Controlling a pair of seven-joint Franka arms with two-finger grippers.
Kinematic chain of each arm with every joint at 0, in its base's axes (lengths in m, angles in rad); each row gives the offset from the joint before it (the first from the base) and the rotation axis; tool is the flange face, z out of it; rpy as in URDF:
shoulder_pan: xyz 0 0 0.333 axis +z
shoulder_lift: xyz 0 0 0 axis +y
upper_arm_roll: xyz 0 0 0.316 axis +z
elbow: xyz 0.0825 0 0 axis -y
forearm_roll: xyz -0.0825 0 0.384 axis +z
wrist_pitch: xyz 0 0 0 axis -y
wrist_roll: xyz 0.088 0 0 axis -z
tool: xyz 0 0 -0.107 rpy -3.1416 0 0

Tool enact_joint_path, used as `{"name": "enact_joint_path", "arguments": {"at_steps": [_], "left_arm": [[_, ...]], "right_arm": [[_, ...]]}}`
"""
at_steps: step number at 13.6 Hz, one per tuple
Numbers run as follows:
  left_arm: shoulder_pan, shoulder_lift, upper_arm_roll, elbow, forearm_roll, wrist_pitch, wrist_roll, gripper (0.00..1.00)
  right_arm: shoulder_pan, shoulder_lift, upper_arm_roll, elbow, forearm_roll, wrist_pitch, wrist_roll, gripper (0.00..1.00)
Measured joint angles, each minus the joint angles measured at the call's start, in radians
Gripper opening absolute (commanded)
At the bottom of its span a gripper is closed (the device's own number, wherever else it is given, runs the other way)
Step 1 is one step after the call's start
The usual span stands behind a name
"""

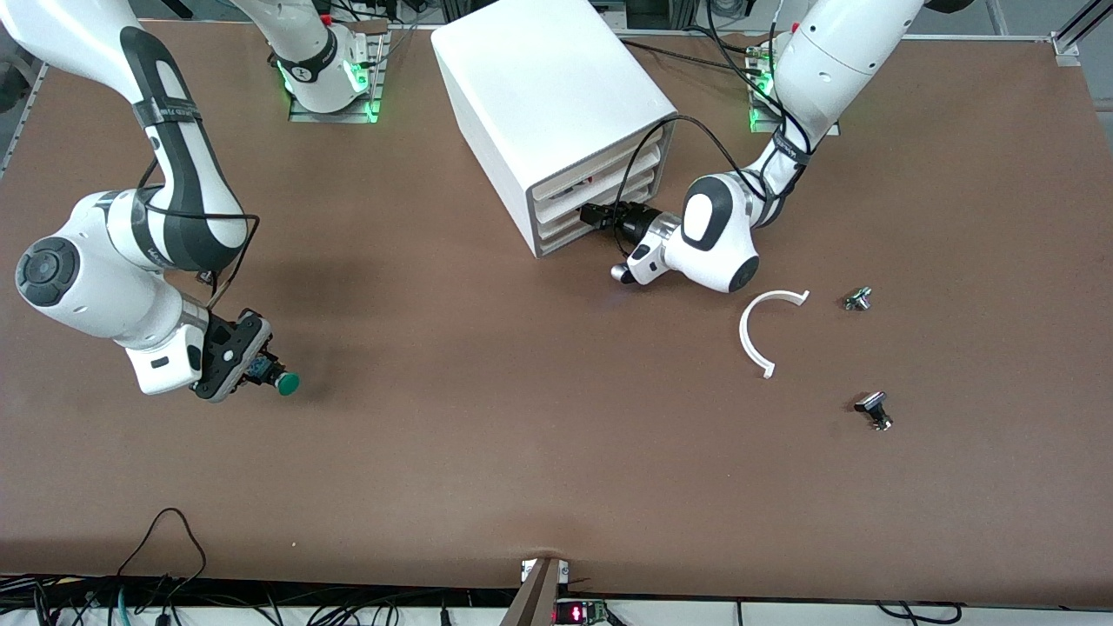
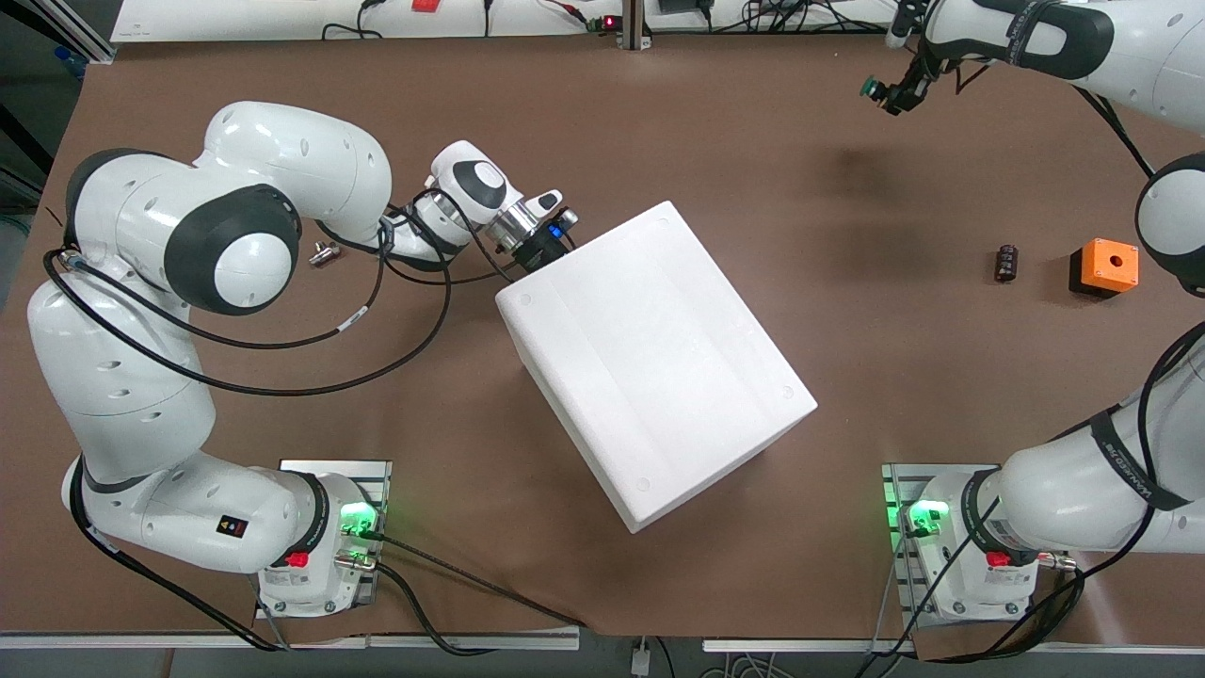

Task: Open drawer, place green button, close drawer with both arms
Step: 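Carry the button toward the cabinet while the left gripper pulls the drawer open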

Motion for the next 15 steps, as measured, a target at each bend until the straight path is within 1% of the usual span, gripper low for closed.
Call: {"name": "enact_joint_path", "arguments": {"at_steps": [2, 5, 6, 8, 12, 15], "left_arm": [[0.0, 0.002, 0.0, 0.0, -0.003, 0.0, 0.006, 0.46], [0.002, 0.002, -0.001, 0.0, -0.016, -0.002, 0.024, 0.45], [0.002, 0.002, -0.001, 0.0, -0.018, -0.002, 0.024, 0.45], [0.003, 0.002, 0.006, 0.0, -0.02, -0.005, 0.024, 0.46], [0.019, 0.001, 0.042, 0.005, -0.021, -0.014, 0.023, 0.52], [0.027, -0.002, 0.072, 0.012, -0.021, -0.021, 0.021, 0.52]], "right_arm": [[0.002, -0.01, 0.053, 0.013, 0.004, 0.0, 0.01, 0.16], [0.009, -0.026, 0.129, 0.029, 0.005, 0.0, 0.075, 0.16], [0.022, -0.027, 0.14, 0.034, 0.006, 0.0, 0.103, 0.16], [0.057, -0.027, 0.146, 0.039, 0.005, 0.0, 0.144, 0.16], [0.145, -0.026, 0.148, 0.046, 0.005, 0.0, 0.15, 0.16], [0.198, -0.02, 0.148, 0.046, -0.002, 0.0, 0.15, 0.16]]}}
